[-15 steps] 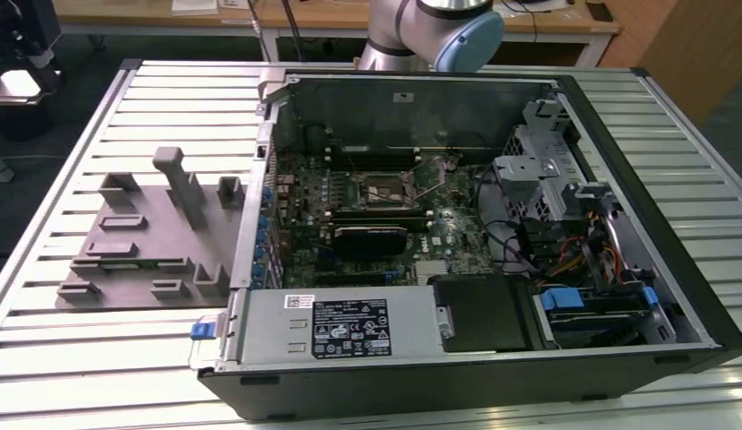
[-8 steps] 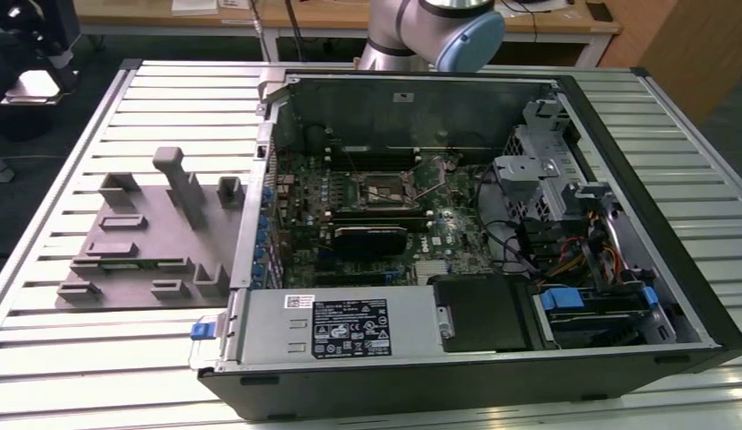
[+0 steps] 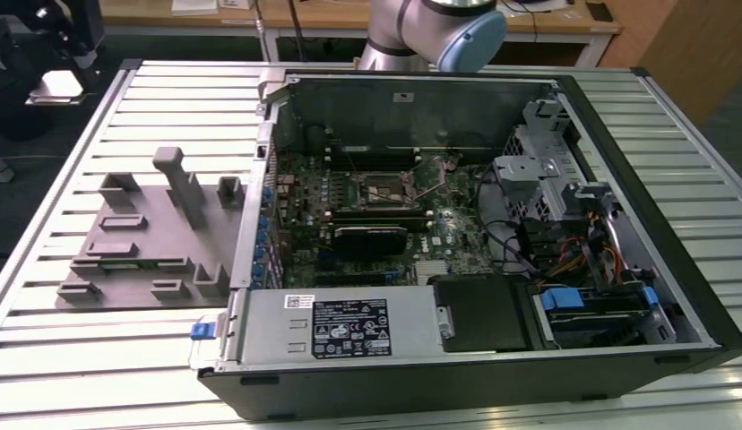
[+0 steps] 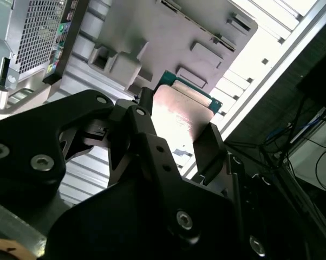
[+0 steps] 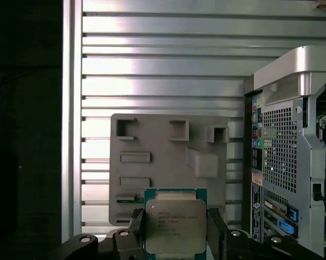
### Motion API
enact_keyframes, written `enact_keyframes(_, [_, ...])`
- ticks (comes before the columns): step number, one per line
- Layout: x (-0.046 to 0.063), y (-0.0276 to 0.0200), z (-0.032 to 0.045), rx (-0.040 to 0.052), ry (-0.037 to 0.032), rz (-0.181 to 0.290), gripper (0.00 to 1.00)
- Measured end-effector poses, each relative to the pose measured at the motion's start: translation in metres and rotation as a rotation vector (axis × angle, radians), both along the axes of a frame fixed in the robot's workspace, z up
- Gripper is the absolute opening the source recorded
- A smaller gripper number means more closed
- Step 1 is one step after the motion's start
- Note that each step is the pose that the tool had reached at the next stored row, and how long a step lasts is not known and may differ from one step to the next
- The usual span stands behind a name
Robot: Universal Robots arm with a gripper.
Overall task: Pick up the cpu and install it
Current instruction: 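Pick up the cpu and move it towards the insertion slot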
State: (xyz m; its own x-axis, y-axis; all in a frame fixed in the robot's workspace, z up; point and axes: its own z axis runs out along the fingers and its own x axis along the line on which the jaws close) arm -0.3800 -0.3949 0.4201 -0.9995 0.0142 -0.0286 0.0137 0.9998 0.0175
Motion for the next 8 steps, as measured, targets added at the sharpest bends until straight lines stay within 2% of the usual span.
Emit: enact_keyframes(8, [0.015,0.0002,0.0000,0.0000,0.0000,0.000,0.54])
